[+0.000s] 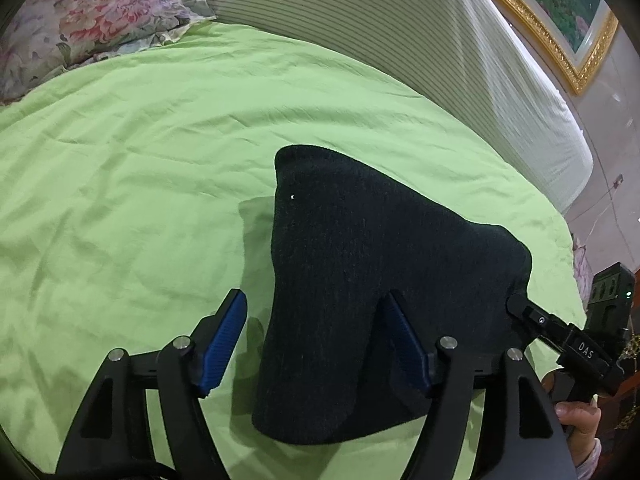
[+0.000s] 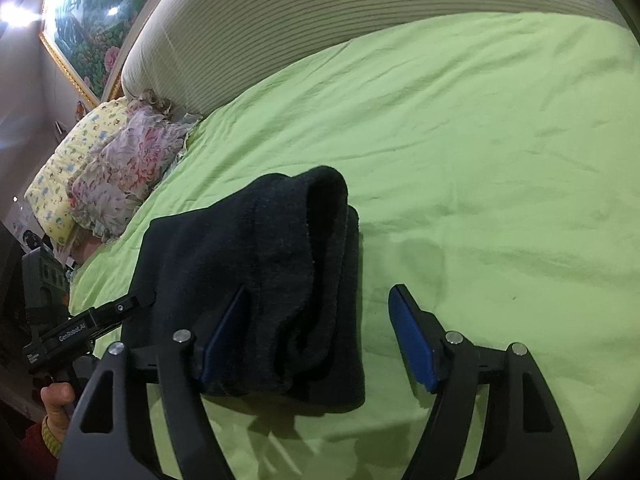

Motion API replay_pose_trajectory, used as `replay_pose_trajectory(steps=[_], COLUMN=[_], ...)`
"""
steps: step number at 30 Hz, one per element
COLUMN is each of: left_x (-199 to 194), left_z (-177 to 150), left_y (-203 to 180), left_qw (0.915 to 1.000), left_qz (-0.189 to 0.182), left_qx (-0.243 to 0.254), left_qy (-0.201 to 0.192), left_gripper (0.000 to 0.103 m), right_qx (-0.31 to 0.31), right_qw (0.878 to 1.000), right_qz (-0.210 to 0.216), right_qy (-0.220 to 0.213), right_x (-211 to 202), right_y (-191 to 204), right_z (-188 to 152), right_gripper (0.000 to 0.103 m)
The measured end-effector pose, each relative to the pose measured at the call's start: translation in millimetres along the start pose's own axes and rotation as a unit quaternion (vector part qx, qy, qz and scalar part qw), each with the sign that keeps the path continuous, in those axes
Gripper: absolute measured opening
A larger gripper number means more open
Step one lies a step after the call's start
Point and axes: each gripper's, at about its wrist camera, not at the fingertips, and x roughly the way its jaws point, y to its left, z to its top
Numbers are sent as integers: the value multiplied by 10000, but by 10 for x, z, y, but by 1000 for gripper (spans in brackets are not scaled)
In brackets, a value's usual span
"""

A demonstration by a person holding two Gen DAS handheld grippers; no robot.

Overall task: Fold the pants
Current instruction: 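Open both grippers and withdraw them from the folded pants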

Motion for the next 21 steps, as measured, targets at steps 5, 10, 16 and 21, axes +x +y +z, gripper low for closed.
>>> replay_pose_trajectory(steps=[5,10,16,21], left_x=[-124,-208,-312,-389], left_z=[-68,-135,-218,-298], left_y=[-75,-133,-149,-165], left_qw=[9996,9988,9977,9968], left_qz=[191,332,463,537], left_qx=[155,313,382,464], left_qy=[-139,-182,-305,-371], left_gripper=[75,77,81,82], right_qx=[-234,-460,-558,-643], right_qw=[9996,9987,9977,9971], right_qz=[-104,-135,-51,-188], right_qy=[-135,-197,-375,-360], right_x=[-80,-166,-281,-321], right_y=[99,202,287,352], right_z=[-25,-83,-176,-262], right_gripper=[73,74,82,86])
